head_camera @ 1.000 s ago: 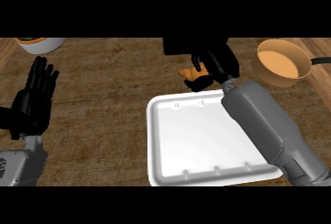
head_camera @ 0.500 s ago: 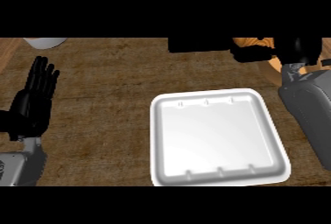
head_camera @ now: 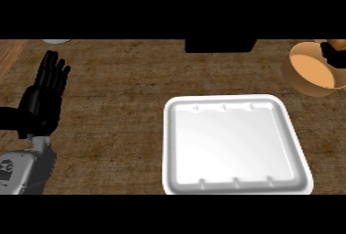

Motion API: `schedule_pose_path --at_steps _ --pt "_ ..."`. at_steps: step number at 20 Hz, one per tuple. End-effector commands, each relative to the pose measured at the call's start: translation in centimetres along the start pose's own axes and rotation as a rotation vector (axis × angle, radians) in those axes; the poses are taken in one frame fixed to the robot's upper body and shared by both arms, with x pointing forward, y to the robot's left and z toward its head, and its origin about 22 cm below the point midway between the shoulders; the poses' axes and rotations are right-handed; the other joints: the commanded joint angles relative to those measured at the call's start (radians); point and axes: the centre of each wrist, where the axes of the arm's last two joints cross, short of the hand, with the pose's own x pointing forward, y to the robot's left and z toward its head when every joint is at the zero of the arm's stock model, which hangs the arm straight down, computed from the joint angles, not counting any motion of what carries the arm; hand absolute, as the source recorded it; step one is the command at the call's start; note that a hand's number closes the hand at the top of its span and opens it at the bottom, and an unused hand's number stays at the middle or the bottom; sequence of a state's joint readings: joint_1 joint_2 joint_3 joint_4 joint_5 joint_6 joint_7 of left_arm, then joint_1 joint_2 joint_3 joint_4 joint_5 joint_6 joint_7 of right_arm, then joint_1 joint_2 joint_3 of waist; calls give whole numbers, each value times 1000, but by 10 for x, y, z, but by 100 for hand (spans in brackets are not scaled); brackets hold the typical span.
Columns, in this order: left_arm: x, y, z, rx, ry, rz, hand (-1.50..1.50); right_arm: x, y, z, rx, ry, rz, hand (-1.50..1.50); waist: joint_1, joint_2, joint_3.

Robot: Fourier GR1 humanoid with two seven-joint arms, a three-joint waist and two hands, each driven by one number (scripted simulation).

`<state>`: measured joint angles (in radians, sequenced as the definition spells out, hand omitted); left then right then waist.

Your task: Pick the croissant from the tray and place it in the pot

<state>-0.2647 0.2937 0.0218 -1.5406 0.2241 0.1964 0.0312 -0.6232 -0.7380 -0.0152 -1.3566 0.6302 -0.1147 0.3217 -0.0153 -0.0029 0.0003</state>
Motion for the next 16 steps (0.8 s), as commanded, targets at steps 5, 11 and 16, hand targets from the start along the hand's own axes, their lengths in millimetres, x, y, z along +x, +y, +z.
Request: schedule_pose_path --at_steps 5,11,16 --pt "11 -5 -8 -50 4 25 0 -100 -9 -14 -13 51 -16 150 25 7 1" --pt "5 -6 -3 -58 -5 15 0 -141 21 -15 4 54 4 150 48 14 2" --pt "7 -14 -13 -38 -14 34 0 -159 5 -28 11 64 -4 150 51 17 2"
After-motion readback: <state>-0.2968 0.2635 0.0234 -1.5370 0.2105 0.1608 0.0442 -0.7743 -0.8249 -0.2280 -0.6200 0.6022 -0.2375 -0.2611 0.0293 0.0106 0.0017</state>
